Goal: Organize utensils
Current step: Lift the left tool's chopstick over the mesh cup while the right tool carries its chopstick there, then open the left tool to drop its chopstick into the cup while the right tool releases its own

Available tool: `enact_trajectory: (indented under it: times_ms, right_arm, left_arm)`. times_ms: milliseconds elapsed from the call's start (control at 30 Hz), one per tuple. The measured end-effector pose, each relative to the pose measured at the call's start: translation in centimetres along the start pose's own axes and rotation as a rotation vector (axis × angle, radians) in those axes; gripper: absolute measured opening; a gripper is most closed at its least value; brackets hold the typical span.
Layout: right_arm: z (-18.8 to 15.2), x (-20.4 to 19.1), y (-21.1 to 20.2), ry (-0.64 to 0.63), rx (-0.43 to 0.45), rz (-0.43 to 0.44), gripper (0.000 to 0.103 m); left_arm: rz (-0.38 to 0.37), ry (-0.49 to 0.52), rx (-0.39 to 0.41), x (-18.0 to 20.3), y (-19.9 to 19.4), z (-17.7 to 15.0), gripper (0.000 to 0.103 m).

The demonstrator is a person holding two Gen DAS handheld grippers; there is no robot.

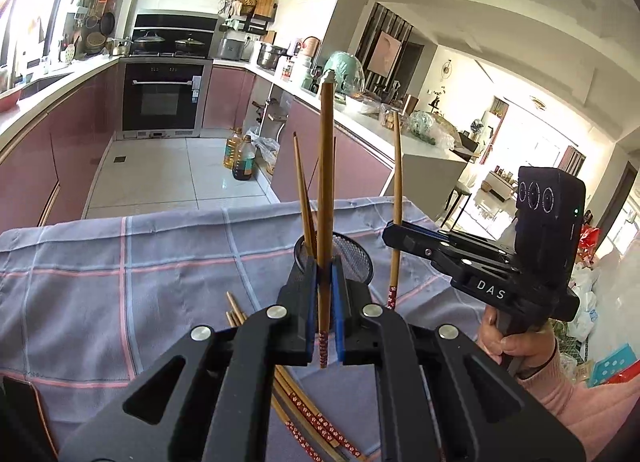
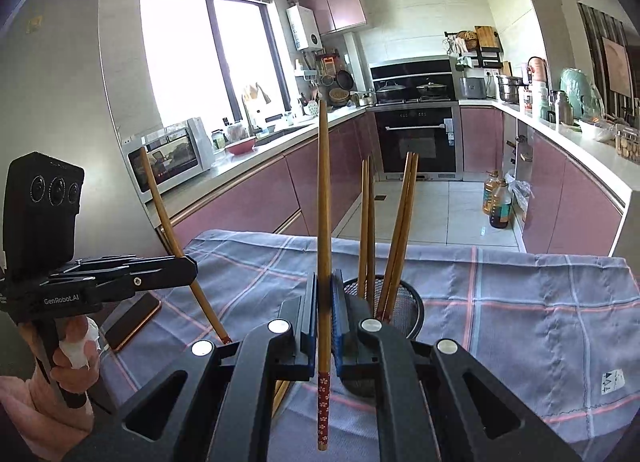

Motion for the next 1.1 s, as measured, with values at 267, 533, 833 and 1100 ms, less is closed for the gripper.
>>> enact_trajectory:
  times_ms: [267, 533, 833, 1100]
  right_arm:
    - [3.2, 1.1, -0.1, -0.021, 0.06, -0.018, 0.006]
    - [5.3, 2.3, 0.9, -0.018, 0.091, -0.032, 0.006]
    - [4.2, 4.0, 3.4, 0.013, 0.047, -0.065, 0.006]
    - [1.6, 4.5, 4.5, 0.05, -0.051, -0.076, 0.006]
  left_arm:
    - [-0.016, 0.022, 0.059, 1.8, -0.1, 3.8, 0.008]
    - [-0.016, 0.028, 0.094, 2.8, 1.1, 6.1, 0.007]
    - [0.067, 0.109, 0.044, 4.1, 4.6, 5.8, 0.007]
    - [0.071, 0.167, -0.07, 4.6, 7.8, 3.7, 0.008]
Point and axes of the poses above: each gripper's, at about its wrist camera, not at the fingertips, and y roughly the way its jaws point, x to its right, z to its top, the point moved 3 cm from there along y, roughly the way its jaws point, and after that the axes turned 10 degrees about z, right-handed, at the moved point
